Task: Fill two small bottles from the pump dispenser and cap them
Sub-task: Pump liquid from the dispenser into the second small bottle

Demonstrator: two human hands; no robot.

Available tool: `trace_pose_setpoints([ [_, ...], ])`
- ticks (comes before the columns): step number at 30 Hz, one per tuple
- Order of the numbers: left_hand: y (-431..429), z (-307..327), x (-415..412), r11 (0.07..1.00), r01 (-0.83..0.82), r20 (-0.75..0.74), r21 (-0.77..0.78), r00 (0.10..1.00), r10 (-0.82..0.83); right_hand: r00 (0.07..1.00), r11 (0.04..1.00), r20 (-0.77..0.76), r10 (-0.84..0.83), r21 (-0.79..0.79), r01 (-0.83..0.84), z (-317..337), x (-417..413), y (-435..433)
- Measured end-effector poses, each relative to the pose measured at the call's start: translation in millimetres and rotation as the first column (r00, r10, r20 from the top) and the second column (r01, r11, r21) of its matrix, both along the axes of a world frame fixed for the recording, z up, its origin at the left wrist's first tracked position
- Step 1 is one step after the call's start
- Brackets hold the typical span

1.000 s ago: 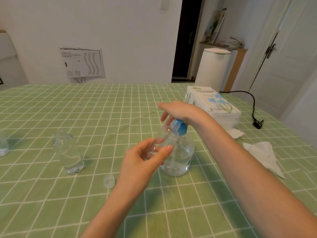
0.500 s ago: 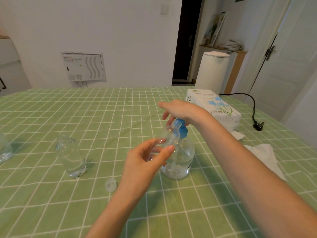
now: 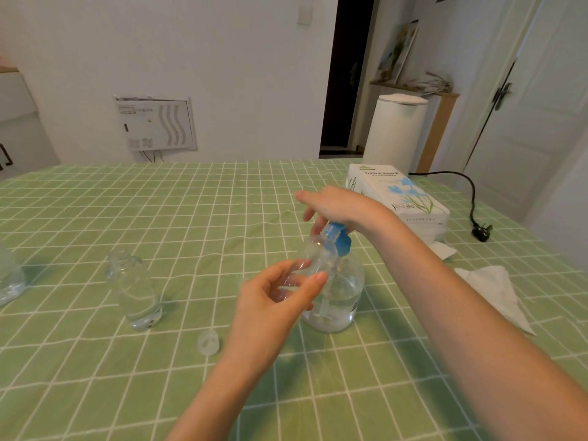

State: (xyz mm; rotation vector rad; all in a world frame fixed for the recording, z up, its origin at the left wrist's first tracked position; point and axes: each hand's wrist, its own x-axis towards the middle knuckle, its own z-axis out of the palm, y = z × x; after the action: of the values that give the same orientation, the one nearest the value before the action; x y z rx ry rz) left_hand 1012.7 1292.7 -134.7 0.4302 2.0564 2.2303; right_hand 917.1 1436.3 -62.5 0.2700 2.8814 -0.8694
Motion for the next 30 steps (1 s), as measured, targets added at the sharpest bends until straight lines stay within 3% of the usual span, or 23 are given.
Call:
trace_pose_setpoints([
  [19, 1.9, -4.8, 0.7, 1.000, 0.004, 0.027, 0.012, 1.000, -0.004, 0.999, 0.999, 0.055, 0.000, -0.039, 0.003, -5.9, 0.0, 0.7],
  [30, 3.6, 0.5, 0.2, 1.000, -0.011, 0.008, 0.014, 1.000, 0.011, 0.999, 0.999, -0.041, 0.023, -0.032, -0.024, 5.3, 0.8, -1.9],
])
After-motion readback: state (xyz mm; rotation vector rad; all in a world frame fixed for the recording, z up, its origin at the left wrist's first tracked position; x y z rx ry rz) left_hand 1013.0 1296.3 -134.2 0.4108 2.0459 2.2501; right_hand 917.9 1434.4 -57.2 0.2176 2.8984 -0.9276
